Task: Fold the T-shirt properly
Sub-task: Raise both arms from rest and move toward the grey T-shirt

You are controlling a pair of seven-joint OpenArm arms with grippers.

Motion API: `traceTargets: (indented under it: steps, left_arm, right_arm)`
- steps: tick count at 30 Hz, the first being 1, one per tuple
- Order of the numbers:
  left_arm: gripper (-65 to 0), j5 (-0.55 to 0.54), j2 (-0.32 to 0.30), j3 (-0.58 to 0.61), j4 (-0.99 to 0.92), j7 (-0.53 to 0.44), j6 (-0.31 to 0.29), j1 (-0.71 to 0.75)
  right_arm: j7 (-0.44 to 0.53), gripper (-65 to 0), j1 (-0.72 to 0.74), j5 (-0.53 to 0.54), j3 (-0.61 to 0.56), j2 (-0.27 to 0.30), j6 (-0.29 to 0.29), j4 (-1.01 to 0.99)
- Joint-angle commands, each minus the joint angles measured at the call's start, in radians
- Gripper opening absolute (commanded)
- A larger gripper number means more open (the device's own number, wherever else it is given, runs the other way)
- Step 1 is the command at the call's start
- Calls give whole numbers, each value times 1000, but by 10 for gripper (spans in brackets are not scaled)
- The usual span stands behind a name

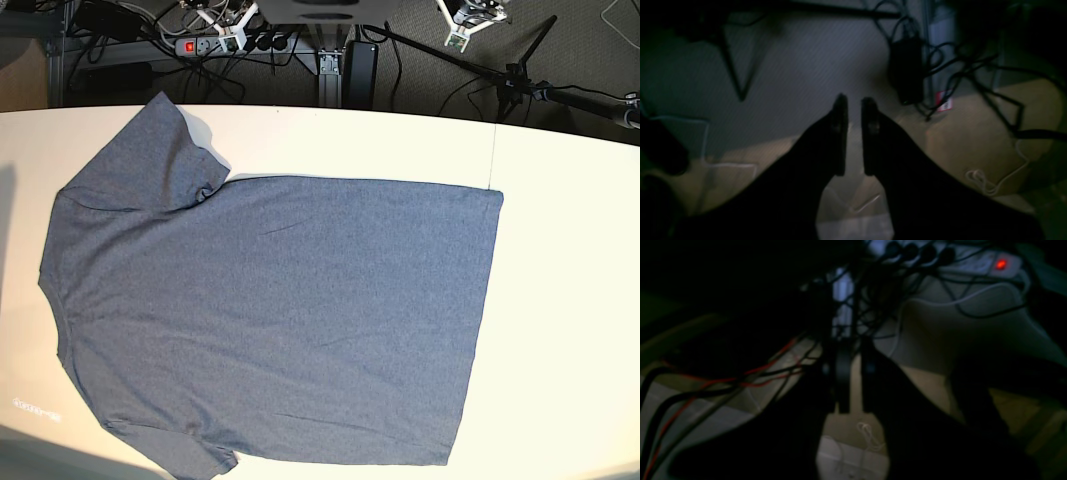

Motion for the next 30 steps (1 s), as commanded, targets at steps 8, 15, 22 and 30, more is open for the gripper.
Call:
traceTargets:
  steps: [8,15,22,30]
  left_arm:
    - [-538,5,13,1,66,-17,14,47]
    - [-538,62,9,1,67,64,14,68]
    - [-538,64,-58,1,207,65,14,182]
    - [-538,54,-188,0,544,66,14,339]
  right_arm:
    - [6,-605,-18,10,-47,3,22,32]
    - [-28,-605,-59,10,-98,16,23,64]
    - [-28,-605,-240,10,-214,45,29,304]
    - [-32,-605,-436,57,-246,135,29,650]
